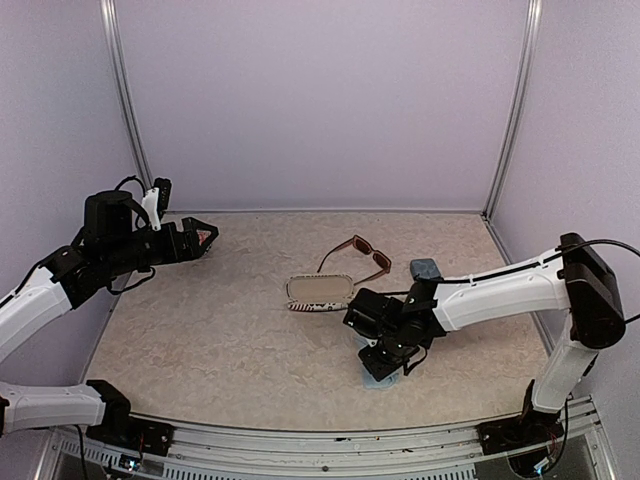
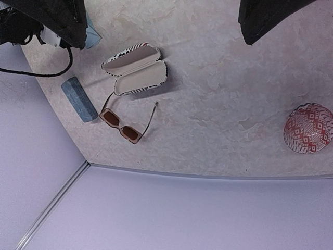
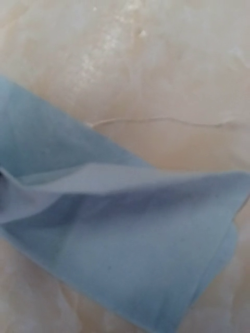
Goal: Organize the sunglasses
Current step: Fold the glasses cleaning cloth at the center of the board.
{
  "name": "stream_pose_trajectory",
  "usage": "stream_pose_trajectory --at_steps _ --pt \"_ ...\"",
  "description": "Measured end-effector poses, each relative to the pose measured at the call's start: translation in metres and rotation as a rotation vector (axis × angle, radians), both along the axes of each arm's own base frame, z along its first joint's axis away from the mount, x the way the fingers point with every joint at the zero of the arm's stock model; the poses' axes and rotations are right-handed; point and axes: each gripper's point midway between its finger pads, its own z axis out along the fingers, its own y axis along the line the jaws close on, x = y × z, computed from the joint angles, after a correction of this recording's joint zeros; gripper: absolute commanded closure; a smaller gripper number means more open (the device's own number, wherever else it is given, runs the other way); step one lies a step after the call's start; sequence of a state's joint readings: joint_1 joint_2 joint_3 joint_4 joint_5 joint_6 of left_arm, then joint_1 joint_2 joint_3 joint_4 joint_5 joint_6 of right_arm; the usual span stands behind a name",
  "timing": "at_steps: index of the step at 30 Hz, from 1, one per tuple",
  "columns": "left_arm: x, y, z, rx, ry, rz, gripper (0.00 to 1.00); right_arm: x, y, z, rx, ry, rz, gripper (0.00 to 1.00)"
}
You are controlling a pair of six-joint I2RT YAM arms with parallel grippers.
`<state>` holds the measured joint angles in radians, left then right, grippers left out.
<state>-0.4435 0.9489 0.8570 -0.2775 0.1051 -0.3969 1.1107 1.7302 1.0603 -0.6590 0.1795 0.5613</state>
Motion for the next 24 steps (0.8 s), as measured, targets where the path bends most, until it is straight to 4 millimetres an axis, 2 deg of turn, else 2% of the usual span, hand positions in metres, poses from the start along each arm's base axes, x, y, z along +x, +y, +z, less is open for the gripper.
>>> stream_pose_trajectory --at_steps 14,15,18,21,24 --pt "-0.001 0.001 0.002 -0.003 -0.006 0.0 0.01 -0.005 0.008 0.006 0.04 0.029 0.01 1.0" --pt "-0.001 0.001 0.002 -0.003 -0.007 0.0 0.01 -0.005 0.008 0.006 0.044 0.031 0.011 0.97" --pt "-0.001 0.001 0.002 -0.003 -0.006 0.0 0.01 -0.005 0.009 0.008 0.053 0.033 0.003 0.79" --pt "-0.002 0.001 0.0 -0.002 -0.003 0.0 0.01 -0.005 0.008 0.01 0.05 0.03 0.003 0.72" --pt "-0.002 0.001 0.0 -0.003 -0.002 0.0 0.01 -0.006 0.006 0.012 0.049 0.028 -0.005 0.71"
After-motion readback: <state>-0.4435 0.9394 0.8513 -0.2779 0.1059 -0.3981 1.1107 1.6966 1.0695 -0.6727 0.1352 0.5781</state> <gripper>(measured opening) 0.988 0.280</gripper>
